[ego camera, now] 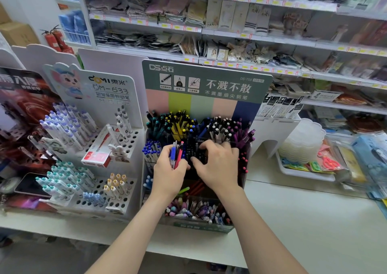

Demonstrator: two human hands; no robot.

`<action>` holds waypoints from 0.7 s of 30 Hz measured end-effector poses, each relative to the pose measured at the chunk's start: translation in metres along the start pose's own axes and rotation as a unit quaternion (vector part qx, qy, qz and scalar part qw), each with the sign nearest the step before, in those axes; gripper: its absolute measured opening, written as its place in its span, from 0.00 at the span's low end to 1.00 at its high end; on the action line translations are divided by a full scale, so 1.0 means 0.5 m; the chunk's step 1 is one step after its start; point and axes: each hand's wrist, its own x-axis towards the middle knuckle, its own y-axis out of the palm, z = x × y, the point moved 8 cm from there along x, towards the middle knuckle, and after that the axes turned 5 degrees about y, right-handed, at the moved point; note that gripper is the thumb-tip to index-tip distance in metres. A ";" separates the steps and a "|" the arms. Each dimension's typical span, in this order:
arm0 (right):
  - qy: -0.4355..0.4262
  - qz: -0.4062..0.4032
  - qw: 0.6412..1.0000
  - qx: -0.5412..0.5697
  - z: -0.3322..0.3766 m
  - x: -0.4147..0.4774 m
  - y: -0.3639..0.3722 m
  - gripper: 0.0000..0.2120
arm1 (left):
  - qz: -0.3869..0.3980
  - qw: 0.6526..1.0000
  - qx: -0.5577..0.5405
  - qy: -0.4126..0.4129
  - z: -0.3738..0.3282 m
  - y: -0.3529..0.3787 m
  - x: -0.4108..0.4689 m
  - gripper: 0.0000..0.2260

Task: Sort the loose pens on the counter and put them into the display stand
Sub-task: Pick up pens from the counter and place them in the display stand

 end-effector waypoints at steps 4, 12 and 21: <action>-0.006 -0.036 0.999 0.011 -0.002 0.002 -0.019 0.19 | 0.006 1.000 -0.008 0.004 0.001 0.003 0.003 0.15; -0.049 -0.051 0.995 0.075 0.011 0.027 -0.040 0.05 | 0.015 0.998 -0.046 -0.038 0.028 0.013 0.013 0.16; -0.033 -0.047 0.992 0.108 0.025 0.028 -0.038 0.12 | 0.023 0.994 -0.092 -0.062 0.015 0.008 0.007 0.12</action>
